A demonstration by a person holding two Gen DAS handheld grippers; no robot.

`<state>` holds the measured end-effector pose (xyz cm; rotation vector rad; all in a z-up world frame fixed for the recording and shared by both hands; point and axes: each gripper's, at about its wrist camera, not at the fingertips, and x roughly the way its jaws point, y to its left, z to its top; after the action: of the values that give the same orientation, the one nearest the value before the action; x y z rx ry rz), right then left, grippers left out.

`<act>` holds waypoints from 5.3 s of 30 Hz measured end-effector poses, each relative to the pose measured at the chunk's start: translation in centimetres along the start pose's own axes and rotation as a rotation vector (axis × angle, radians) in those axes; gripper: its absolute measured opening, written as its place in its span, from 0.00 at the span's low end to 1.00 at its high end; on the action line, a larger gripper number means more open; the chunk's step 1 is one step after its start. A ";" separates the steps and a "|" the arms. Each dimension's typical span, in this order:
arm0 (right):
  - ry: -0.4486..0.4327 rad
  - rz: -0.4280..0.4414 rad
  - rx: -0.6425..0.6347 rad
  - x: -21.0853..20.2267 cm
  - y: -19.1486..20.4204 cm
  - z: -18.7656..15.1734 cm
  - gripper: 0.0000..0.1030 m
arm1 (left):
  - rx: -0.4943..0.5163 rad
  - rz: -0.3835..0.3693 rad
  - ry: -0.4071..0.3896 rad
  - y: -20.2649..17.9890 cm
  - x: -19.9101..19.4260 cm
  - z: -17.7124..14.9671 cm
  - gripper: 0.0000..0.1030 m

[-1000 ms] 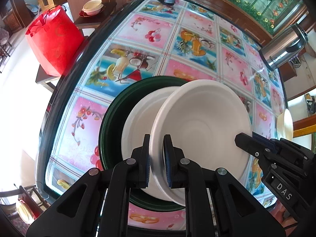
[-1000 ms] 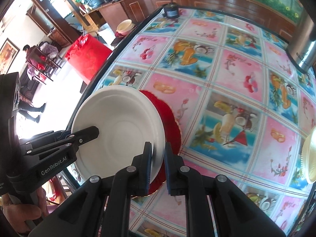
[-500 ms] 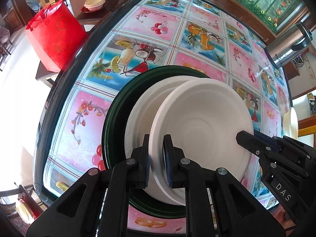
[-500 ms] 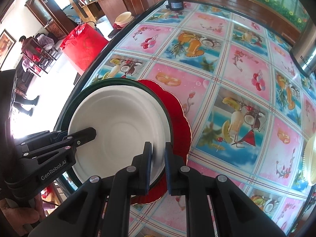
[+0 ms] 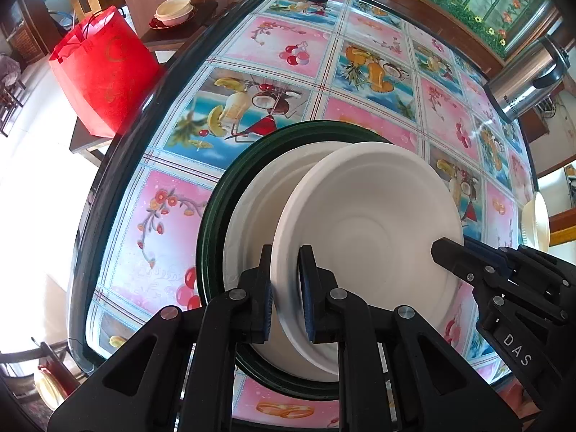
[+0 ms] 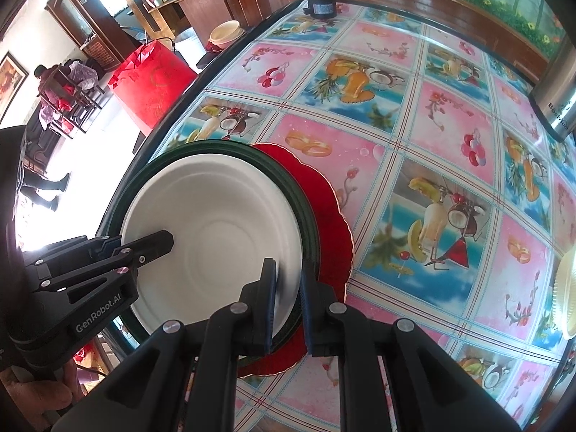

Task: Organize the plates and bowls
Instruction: 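Carry the white plate to the stack and lower it into the white bowl, then open the left tool to release the white plate onto the stack, then move the left tool to the beige paper bowl, then close the left tool on the rim of the beige paper bowl, then carry the beige bowl to the stack and lower it onto the white plate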

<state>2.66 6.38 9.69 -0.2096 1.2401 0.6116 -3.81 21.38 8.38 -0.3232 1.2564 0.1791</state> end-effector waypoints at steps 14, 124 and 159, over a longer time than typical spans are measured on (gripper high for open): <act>0.009 0.007 0.000 0.4 0.0 -0.1 0.13 | 0.015 0.000 -0.013 0.3 -0.8 -0.1 0.19; -0.077 -0.197 0.598 -9.5 -42.1 -12.6 0.26 | 0.533 -0.163 0.107 -46.6 11.5 1.4 0.41; -0.058 -0.125 0.468 -7.9 -31.9 -9.6 0.10 | 0.333 -0.206 0.144 -32.5 8.0 2.1 0.15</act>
<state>10.57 -26.94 8.36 0.1212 1.2682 0.2071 10.55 -8.86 5.95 -0.1778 1.3604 -0.2323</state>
